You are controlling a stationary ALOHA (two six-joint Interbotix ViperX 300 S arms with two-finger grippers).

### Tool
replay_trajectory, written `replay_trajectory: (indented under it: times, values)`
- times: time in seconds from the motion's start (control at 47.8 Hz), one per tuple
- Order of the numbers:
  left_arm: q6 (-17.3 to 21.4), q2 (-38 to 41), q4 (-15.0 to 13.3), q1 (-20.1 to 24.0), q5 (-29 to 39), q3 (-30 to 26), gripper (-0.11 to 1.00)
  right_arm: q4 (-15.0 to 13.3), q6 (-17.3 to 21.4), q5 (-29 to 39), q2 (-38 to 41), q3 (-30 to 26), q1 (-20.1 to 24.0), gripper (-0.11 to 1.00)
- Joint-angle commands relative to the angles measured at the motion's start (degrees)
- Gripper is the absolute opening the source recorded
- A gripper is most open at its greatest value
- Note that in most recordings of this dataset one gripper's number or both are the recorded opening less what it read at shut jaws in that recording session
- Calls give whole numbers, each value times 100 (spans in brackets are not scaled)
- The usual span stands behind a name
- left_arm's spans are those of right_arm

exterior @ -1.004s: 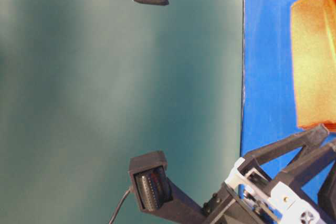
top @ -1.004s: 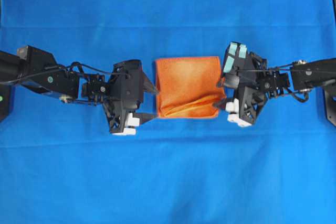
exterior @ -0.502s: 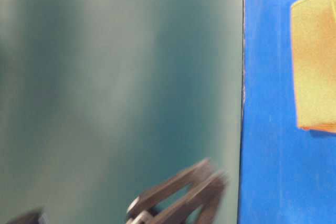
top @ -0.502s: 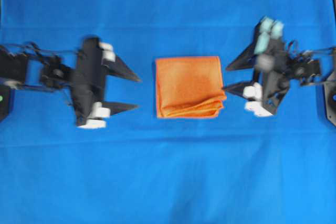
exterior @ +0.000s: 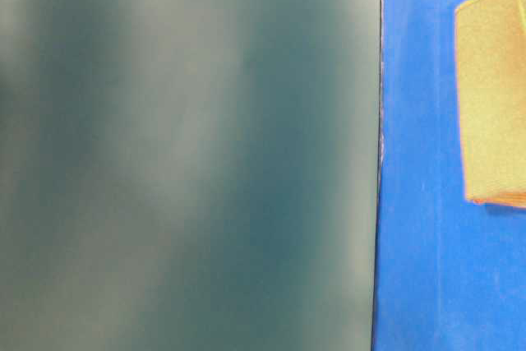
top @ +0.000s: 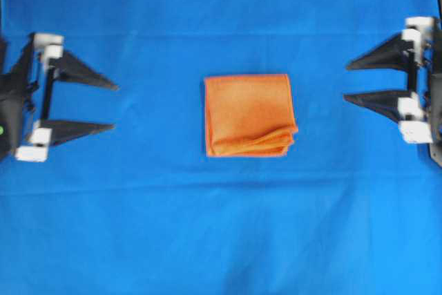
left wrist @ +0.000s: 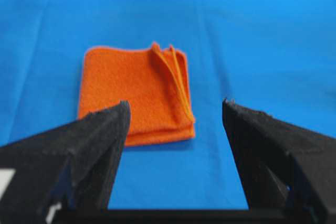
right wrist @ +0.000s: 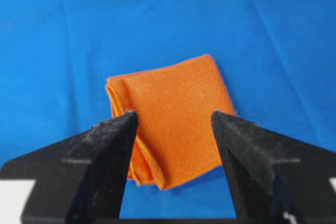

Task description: Fold the orange towel.

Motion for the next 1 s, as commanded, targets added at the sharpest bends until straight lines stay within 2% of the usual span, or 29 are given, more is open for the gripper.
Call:
replay_trajectory:
  times: [0.0,0.23,0.523,0.69,0.983]
  values:
    - [0,-387,9,-18,0,105,65,-97,-18,-44,-334,149,18,62]
    - [0,-1283,9,-9,70,703,65,-132,-18,-141,-967,782,18,62]
    - [-9,-1960,9,-9,26,1433,65,-149,-9,-879,-1134,1494,-88,62]
    - [-18,-2048,18,-18,26,1512,65,-141,0,-1239,-1090,1591,-132,62]
    - [-18,-2030,9,-9,18,1521,65,-141,0,-1257,-1081,1591,-141,62]
